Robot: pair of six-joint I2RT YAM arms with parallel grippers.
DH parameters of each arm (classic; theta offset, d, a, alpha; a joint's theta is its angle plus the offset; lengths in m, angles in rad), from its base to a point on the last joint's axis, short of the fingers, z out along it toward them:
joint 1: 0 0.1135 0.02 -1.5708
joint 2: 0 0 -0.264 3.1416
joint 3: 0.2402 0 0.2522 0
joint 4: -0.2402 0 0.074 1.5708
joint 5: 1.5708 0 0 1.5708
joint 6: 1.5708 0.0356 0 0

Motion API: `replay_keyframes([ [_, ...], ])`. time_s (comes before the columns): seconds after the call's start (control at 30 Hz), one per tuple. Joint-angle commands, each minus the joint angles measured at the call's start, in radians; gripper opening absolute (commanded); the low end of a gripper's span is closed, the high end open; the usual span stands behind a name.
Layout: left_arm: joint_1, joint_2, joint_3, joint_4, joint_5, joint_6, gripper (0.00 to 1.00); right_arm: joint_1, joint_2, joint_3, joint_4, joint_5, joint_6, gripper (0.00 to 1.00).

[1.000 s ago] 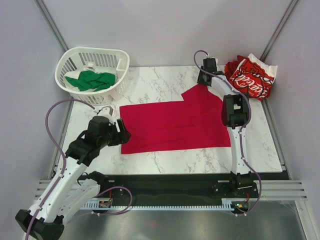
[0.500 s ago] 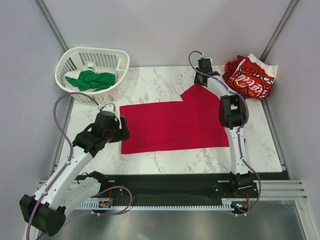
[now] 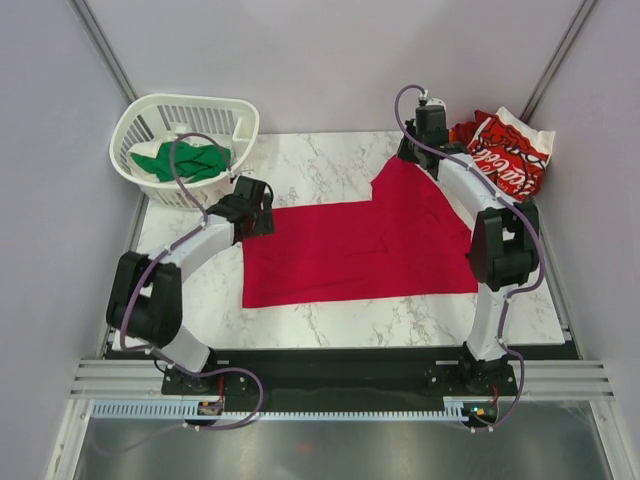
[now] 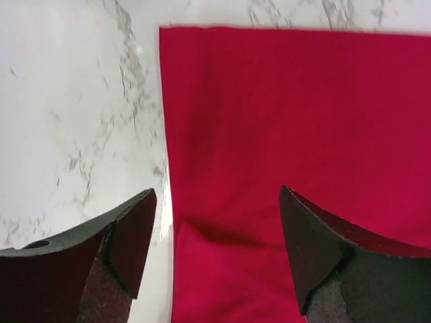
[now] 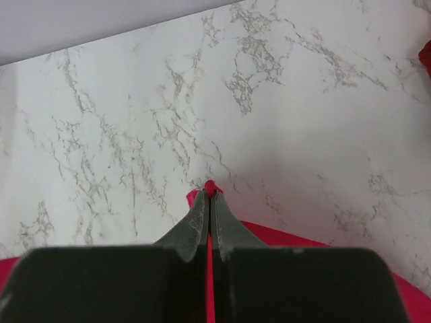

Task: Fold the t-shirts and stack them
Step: Fold the tshirt

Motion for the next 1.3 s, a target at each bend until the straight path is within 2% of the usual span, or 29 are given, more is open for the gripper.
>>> replay_keyframes([
  [0.0, 0.057, 0.100, 0.007, 0.268, -0.072, 0.055, 0.81, 0.007, -0.045, -0.069, 0.043, -0.043, 0.028, 0.00],
  [0.07, 0.101, 0.149, 0.011, 0.316, -0.017, 0.054, 0.83, 0.006, -0.070, -0.101, 0.051, -0.042, 0.029, 0.00],
  [0.2, 0.144, 0.189, 0.063, 0.287, 0.061, -0.016, 0.91, 0.006, -0.088, -0.124, 0.066, -0.055, 0.040, 0.00],
  [0.33, 0.177, 0.228, 0.086, 0.302, 0.098, -0.100, 0.91, 0.006, -0.090, -0.133, 0.085, -0.077, 0.062, 0.00],
  [0.47, 0.197, 0.303, 0.114, 0.356, 0.161, -0.108, 0.90, 0.006, -0.096, -0.172, 0.105, -0.077, 0.069, 0.00],
  [0.67, 0.206, 0.363, 0.151, 0.355, 0.172, -0.116, 0.82, 0.004, -0.091, -0.204, 0.114, -0.077, 0.066, 0.00],
  [0.8, 0.213, 0.364, 0.144, 0.329, 0.166, -0.162, 0.64, -0.002, -0.100, -0.221, 0.112, -0.075, 0.071, 0.00],
  [0.87, 0.204, 0.370, 0.164, 0.281, 0.158, -0.188, 0.63, -0.006, -0.116, -0.233, 0.112, -0.077, 0.074, 0.00],
  [0.97, 0.164, 0.358, 0.177, 0.223, 0.154, -0.205, 0.71, -0.011, -0.166, -0.290, 0.117, -0.077, 0.082, 0.00],
  [1.03, 0.125, 0.358, 0.195, 0.180, 0.103, -0.202, 0.79, -0.011, -0.207, -0.340, 0.131, -0.075, 0.085, 0.00],
  [1.13, 0.097, 0.357, 0.195, 0.164, 0.098, -0.196, 0.81, -0.043, -0.244, -0.383, 0.125, -0.003, 0.094, 0.00],
  [1.27, 0.075, 0.285, 0.177, 0.161, 0.082, -0.147, 0.82, -0.155, -0.244, -0.383, 0.121, -0.022, 0.088, 0.00],
])
